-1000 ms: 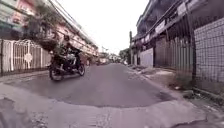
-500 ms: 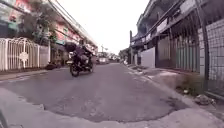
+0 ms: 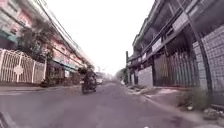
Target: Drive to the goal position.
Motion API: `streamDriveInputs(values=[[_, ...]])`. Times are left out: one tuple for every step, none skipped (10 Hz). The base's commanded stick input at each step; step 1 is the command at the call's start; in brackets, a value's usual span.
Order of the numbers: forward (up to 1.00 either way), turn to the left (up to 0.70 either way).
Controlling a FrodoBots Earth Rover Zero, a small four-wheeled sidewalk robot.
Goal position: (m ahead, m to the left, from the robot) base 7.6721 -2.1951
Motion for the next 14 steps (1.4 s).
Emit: streamDriveInputs(values=[[0.7,0.0],[0.7,0.0],[0.7,0.0],[0.7,0.0],[0.7,0.0],[0.7,0.0],[0.7,0.0],[0.7,0.0],[0.7,0.0],[0.7,0.0],[0.7,0.0],[0.7,0.0],[0.74,0.0],[0.85,0.0]])
